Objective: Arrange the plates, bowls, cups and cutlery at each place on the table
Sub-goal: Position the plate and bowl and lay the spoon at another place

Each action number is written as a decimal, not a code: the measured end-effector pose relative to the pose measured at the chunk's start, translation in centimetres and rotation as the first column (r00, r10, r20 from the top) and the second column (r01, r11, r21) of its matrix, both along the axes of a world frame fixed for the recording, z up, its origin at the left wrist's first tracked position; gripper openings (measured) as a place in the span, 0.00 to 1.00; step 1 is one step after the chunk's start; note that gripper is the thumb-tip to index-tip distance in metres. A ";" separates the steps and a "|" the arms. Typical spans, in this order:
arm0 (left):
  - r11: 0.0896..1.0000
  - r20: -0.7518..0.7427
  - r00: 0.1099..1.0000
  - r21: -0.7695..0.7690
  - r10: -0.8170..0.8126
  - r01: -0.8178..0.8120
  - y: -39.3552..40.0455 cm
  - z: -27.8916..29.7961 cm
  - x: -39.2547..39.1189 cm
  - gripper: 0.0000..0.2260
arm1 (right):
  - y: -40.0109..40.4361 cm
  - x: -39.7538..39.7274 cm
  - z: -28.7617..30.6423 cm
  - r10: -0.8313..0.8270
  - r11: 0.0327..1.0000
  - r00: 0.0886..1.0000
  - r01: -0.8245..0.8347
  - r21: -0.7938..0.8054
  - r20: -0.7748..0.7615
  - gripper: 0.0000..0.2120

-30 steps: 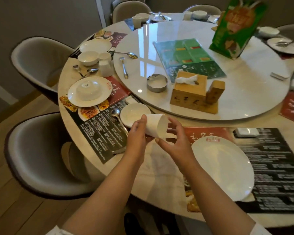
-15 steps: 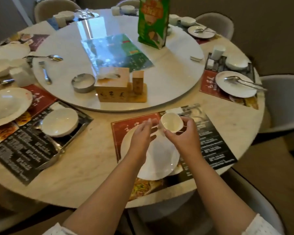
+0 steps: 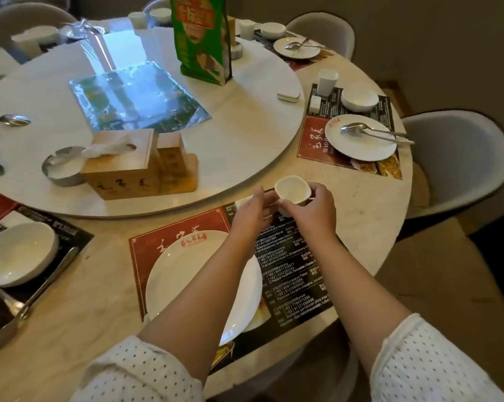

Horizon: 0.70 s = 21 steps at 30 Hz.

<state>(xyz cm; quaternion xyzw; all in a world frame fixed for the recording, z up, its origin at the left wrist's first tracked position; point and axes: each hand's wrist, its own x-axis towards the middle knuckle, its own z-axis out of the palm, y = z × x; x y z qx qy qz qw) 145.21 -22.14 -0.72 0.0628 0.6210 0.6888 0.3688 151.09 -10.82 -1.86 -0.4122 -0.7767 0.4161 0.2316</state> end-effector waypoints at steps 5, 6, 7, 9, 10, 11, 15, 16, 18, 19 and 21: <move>1.000 0.019 1.000 0.010 -0.012 0.012 0.8 -0.3 -0.1 0.24 | 0.8 -1.0 -0.6 -0.013 1.000 1.000 0.013 -0.006 0.003 0.31; 1.000 0.021 1.000 0.008 -0.012 0.012 0.9 -0.4 -0.2 0.25 | 0.8 -1.1 -0.7 -0.015 1.000 1.000 0.015 -0.005 0.006 0.31; 1.000 0.023 1.000 0.005 -0.014 0.014 0.9 -0.4 -0.2 0.25 | 0.8 -1.2 -0.8 -0.018 1.000 1.000 0.018 -0.004 0.012 0.31; 0.999 0.028 0.999 -0.010 -0.031 0.031 0.9 -0.5 -0.3 0.27 | 0.7 -1.1 -1.0 -0.023 1.000 0.999 0.024 -0.009 0.025 0.30; 0.999 0.028 0.999 -0.014 -0.046 0.046 0.9 -0.5 -0.3 0.28 | 0.7 -1.0 -1.2 -0.027 1.000 0.999 0.027 -0.013 0.031 0.30; 0.998 0.029 0.998 -0.012 -0.060 0.061 0.8 -0.6 -0.3 0.28 | 0.6 -1.0 -1.3 -0.029 0.999 0.999 0.030 -0.015 0.033 0.31; 0.997 0.036 0.997 -0.007 -0.070 0.071 0.4 -0.2 -0.3 0.27 | 0.2 -0.6 -0.8 -0.019 1.000 0.998 0.019 -0.011 0.061 0.36; 0.998 0.026 0.998 -0.012 -0.058 0.058 0.1 0.0 -0.3 0.26 | -0.2 -0.4 -0.6 -0.027 1.000 0.996 0.026 0.012 0.082 0.38; 0.999 -0.028 1.000 -0.031 -0.015 0.014 -0.9 0.3 -0.3 0.21 | -1.6 0.1 -0.1 -0.069 0.993 0.994 0.060 0.097 0.085 0.36; 0.999 -0.070 0.997 -0.041 0.011 -0.013 -1.7 0.4 -0.4 0.17 | -2.7 0.5 0.1 -0.080 0.988 0.995 0.073 0.134 0.053 0.32; 0.996 -0.154 0.986 -0.064 0.059 -0.070 -3.9 0.5 -0.3 0.12 | -5.4 1.2 0.2 -0.050 0.986 0.998 0.053 0.161 -0.024 0.21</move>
